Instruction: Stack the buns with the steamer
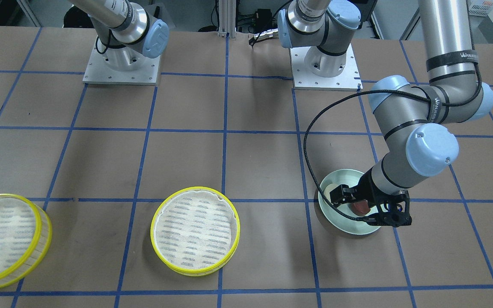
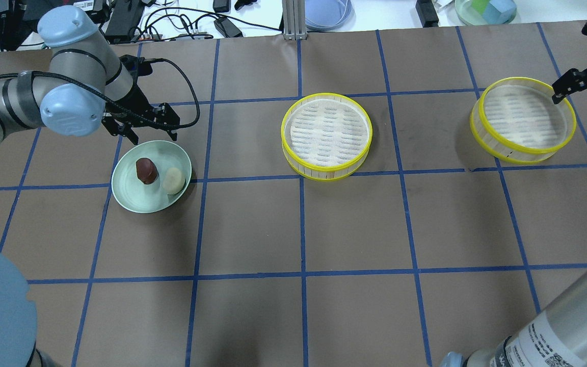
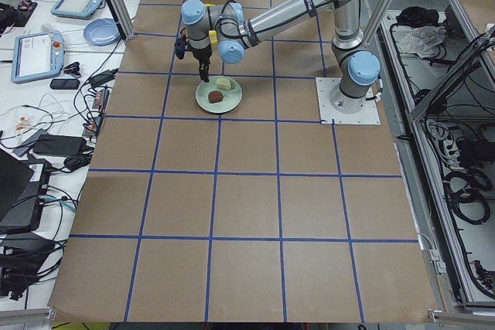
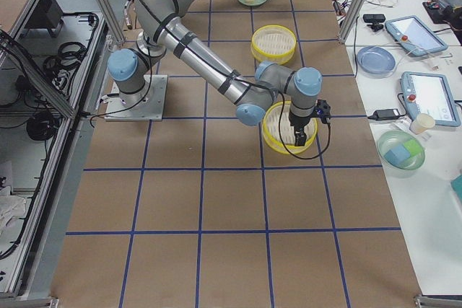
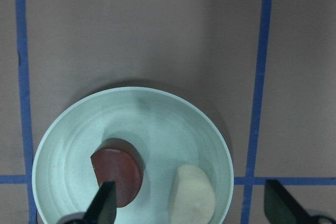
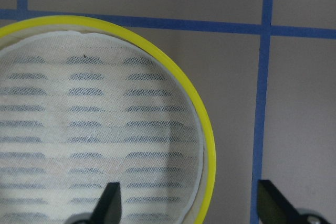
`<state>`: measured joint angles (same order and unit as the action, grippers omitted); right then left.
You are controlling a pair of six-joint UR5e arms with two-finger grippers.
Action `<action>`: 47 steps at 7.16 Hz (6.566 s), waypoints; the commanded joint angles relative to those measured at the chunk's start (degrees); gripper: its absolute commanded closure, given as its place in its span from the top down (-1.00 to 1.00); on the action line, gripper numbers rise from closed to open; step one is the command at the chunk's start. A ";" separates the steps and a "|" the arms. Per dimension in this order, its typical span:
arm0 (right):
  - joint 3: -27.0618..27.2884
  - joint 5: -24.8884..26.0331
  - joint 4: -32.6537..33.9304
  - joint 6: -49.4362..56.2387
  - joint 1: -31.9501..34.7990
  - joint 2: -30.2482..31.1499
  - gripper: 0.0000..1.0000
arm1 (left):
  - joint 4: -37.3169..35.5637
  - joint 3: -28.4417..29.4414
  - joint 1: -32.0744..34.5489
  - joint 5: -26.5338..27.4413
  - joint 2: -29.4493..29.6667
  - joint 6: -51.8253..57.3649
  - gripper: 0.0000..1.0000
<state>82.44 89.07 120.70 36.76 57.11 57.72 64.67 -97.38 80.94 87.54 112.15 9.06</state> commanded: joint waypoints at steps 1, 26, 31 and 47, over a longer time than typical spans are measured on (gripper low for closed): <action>0.00 0.58 0.67 2.86 -0.68 -1.82 0.10 | 1.41 -2.02 0.09 0.09 0.88 1.40 0.88; 1.06 0.93 -9.26 -11.45 7.93 10.22 -1.00 | 3.44 -2.11 0.09 -1.23 2.72 -5.01 0.49; 1.06 0.75 -9.08 -11.45 7.93 10.13 -1.00 | 3.62 -1.85 0.09 -0.62 3.09 -5.19 -1.00; 1.94 0.93 -9.08 -11.45 7.93 10.22 -1.00 | -19.05 7.47 18.72 -25.31 9.76 -44.38 0.99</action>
<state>84.36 90.00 111.61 25.31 65.04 67.94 46.03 -89.89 99.36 62.26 122.37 -33.59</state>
